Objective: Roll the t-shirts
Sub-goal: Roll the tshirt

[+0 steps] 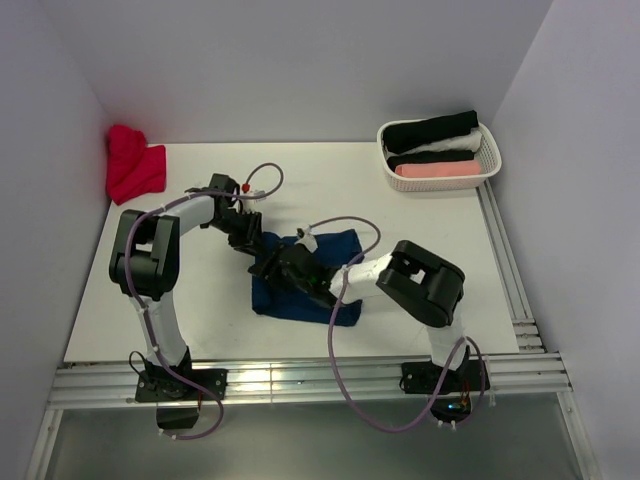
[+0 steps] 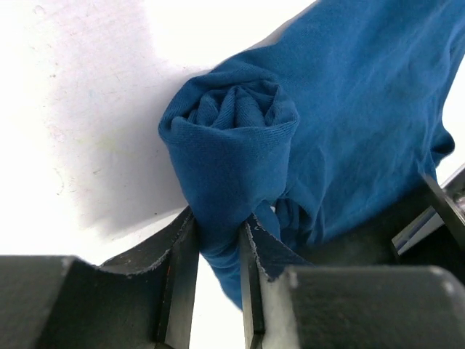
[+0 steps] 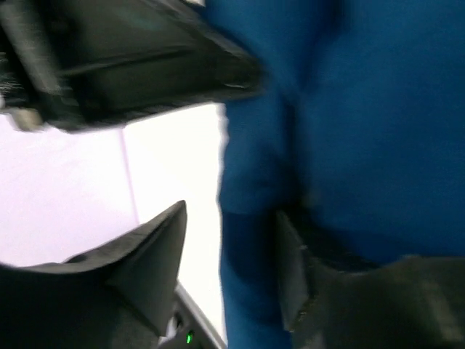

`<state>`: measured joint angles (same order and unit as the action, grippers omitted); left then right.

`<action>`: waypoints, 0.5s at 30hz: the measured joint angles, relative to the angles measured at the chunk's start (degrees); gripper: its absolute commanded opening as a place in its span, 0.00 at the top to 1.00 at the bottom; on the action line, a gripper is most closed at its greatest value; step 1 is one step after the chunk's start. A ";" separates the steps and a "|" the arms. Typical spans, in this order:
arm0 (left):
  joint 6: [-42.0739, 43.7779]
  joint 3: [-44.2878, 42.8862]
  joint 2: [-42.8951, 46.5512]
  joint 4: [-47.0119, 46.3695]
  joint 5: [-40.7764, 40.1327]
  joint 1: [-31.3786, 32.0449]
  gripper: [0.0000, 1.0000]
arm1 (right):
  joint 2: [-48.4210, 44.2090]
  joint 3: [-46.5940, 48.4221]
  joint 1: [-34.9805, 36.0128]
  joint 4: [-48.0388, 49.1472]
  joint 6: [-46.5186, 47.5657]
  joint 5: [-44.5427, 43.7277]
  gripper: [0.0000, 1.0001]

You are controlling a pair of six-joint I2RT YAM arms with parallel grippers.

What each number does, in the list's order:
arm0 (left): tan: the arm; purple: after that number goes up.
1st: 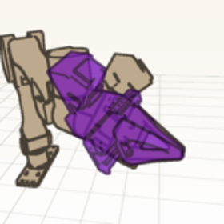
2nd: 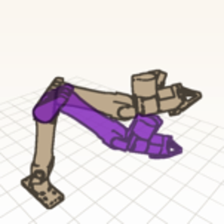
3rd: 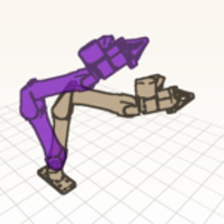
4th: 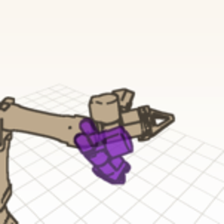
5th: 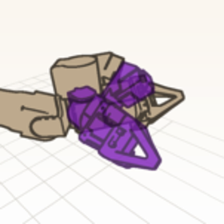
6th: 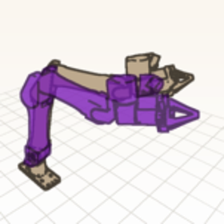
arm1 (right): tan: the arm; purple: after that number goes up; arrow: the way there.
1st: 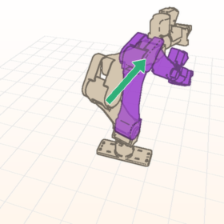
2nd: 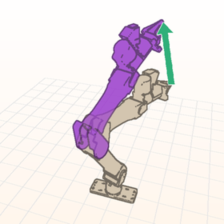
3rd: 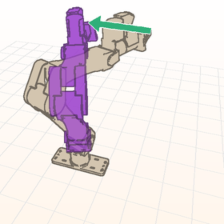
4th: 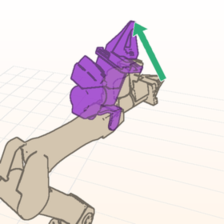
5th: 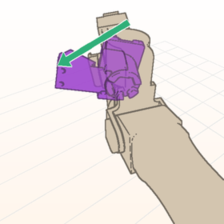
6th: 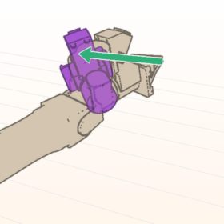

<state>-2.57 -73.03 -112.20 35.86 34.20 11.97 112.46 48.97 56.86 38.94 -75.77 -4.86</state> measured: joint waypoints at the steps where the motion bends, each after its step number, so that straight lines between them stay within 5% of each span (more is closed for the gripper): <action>1: -0.11 0.00 0.17 -0.09 -0.59 0.20 0.71 | -0.83 3.23 0.72 -5.99 1.16 -1.84 0.39; 9: -0.26 0.00 1.38 -0.07 -4.55 1.66 0.72 | -1.09 29.31 6.88 -50.14 8.09 -17.81 0.38; 15: -0.28 0.00 1.90 0.04 -6.25 2.62 0.72 | 2.58 43.23 9.29 -68.17 9.68 -26.03 0.39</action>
<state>-2.85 -73.03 -110.30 35.90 27.94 14.59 115.04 92.20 66.15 -29.23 -66.08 -30.89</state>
